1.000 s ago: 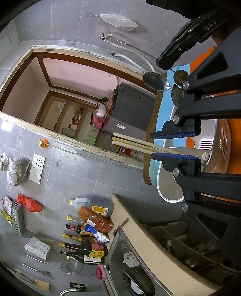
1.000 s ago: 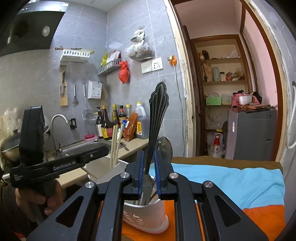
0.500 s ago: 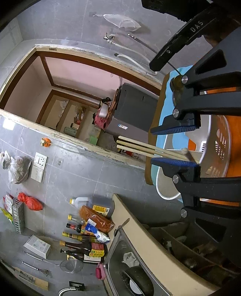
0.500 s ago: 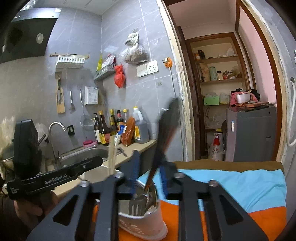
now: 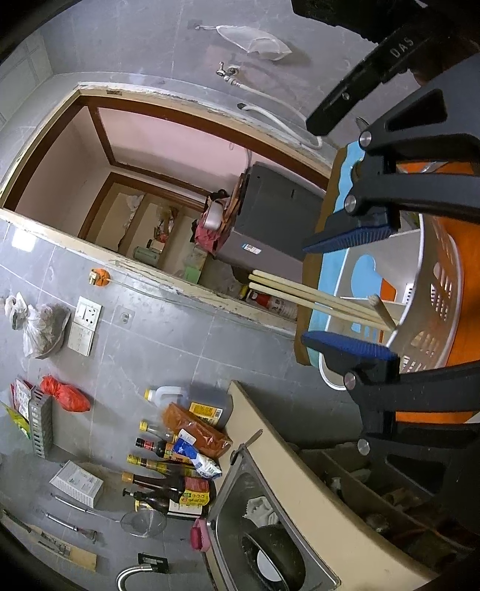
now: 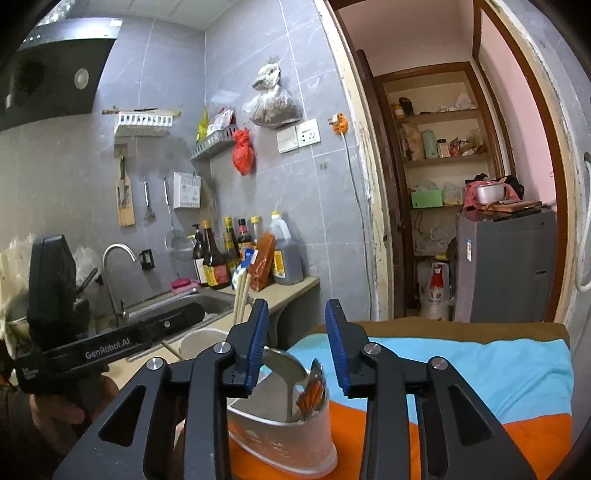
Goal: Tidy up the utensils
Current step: 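Open the left tool to drop the chopstick while the right tool releases the fork, then move the left tool over the silver knife while the right tool moves over the silver spoon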
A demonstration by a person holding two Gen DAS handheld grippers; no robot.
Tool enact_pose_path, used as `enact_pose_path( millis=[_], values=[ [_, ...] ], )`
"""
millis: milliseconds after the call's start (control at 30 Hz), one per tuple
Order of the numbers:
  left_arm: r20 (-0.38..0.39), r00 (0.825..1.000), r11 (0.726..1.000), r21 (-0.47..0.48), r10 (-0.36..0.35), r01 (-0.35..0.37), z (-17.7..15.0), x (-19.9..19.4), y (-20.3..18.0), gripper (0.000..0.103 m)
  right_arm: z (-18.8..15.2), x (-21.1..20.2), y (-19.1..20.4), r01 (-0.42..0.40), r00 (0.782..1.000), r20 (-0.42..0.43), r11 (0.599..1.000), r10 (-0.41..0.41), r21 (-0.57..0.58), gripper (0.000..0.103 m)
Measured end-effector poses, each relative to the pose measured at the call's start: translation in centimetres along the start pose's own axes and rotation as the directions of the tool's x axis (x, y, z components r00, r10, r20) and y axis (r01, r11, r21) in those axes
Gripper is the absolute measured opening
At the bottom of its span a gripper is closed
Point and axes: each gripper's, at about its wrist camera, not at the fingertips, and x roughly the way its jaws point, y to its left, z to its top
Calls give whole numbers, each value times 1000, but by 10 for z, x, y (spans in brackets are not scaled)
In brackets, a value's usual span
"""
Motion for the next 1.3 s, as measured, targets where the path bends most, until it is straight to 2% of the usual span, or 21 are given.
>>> enact_pose_path(
  millis=[67, 133, 233, 333, 433, 533, 733, 867, 1100, 1200, 1300],
  values=[
    [10, 1000, 1000, 8, 10, -10, 4, -4, -6, 50, 6, -5, -1, 9, 1000, 11, 1000, -9, 4, 48],
    [28, 999, 1000, 19, 23, -23, 7, -10, -14, 67, 12, -14, -3, 21, 999, 27, 1000, -21, 10, 56],
    [73, 996, 998, 31, 51, -54, 14, -23, -29, 86, 22, -27, -8, 48, 998, 39, 999, -48, 15, 73],
    [98, 992, 996, 37, 75, -79, 18, -33, -43, 94, 32, -43, -14, 77, 996, 53, 997, -78, 18, 84],
    [105, 990, 993, 64, 91, -98, 19, -40, -60, 96, 41, -62, -23, 107, 992, 66, 994, -109, 23, 90],
    [107, 989, 990, 85, 101, -111, 15, -45, -77, 97, 45, -81, -35, 139, 987, 75, 990, -140, 23, 103],
    [132, 984, 983, 122, 120, -136, -3, -52, -109, 97, 48, -116, -64, 211, 974, 76, 977, -212, 18, 103],
    [110, 988, 982, 141, 109, -124, -21, -50, -128, 97, 40, -134, -85, 262, 964, 50, 965, -263, 10, 103],
    [-30, 995, 985, 145, 96, -91, -67, -24, -161, 97, 10, -143, -126, 323, 945, -56, 946, -322, 11, 103],
    [-96, 990, 985, 149, 101, -87, -87, -10, -170, 97, -7, -140, -141, 315, 944, -110, 949, -311, 20, 103],
    [-180, 977, 988, 127, 110, -88, -108, 9, -172, 97, -22, -135, -153, 304, 941, -167, 952, -296, 23, 103]
  ],
)
